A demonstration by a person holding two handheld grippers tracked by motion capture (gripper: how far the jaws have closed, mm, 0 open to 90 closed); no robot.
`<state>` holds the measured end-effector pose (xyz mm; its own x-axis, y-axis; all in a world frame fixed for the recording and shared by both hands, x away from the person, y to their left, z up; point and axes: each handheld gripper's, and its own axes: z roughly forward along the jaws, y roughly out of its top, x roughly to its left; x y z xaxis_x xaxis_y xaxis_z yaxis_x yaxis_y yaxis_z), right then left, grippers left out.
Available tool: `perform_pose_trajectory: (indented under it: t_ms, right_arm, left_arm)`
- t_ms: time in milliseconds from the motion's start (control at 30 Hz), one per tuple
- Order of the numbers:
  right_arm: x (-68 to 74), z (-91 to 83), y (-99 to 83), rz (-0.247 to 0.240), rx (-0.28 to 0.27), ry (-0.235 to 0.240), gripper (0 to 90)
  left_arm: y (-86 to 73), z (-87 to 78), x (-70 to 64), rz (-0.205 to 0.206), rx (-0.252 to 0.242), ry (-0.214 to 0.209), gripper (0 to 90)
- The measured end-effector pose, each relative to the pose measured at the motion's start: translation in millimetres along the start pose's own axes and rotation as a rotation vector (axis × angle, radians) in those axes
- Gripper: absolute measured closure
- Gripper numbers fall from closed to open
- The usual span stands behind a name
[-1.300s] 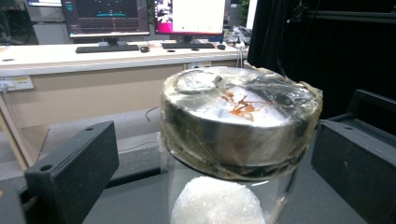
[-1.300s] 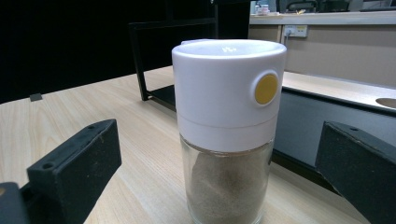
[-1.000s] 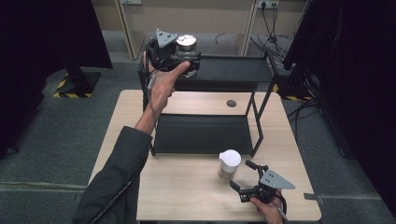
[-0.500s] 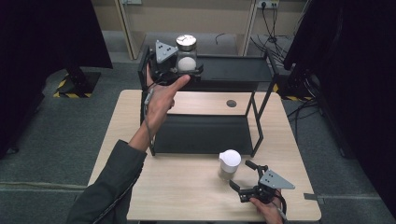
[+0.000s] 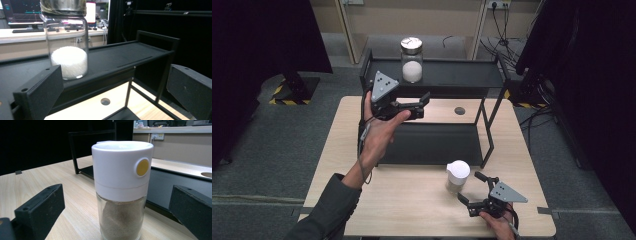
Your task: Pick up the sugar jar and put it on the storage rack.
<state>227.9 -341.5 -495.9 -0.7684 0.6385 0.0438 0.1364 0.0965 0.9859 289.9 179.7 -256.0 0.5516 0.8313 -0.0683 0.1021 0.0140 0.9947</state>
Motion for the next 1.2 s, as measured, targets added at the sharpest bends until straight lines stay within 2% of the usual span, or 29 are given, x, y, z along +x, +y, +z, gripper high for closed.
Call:
perform_pose_trajectory:
  t_ms: [67,167,367,533,600,733,867,1200]
  right_arm:
    - [0.1,-0.1,0.0,-0.002,-0.001,0.000,0.7]
    - [0.2,-0.2,-0.1,-0.001,-0.002,0.000,0.7]
    - [0.5,0.0,0.0,0.000,-0.001,0.000,0.7]
    - [0.3,0.1,-0.2,-0.003,-0.001,0.000,0.8]
    - [0.4,0.2,-0.2,-0.003,-0.001,0.000,0.7]
    - [0.7,0.1,-0.2,-0.004,-0.001,0.000,0.7]
    - [0.6,0.1,-0.2,-0.004,-0.001,0.000,0.7]
    - [0.9,0.5,-0.4,-0.005,-0.002,-0.001,0.8]
  left_arm:
    - [-7.3,-4.4,-2.5,0.015,-0.001,-0.007,0.2]
    - [-19.9,-11.2,-4.4,0.007,-0.014,-0.028,0.2]
    - [-47.4,-25.2,-12.9,0.032,-0.028,-0.063,0.2]
    - [-70.5,-35.0,-18.6,0.029,-0.038,-0.090,0.2]
    - [-79.3,-38.0,-21.7,0.039,-0.035,-0.102,0.2]
    - [-95.7,-43.7,-24.3,0.025,-0.034,-0.134,0.2]
    - [-112.1,-48.8,-28.6,0.043,-0.027,-0.146,0.2]
    - [-161.2,-56.1,-28.4,0.005,0.003,-0.189,0.1]
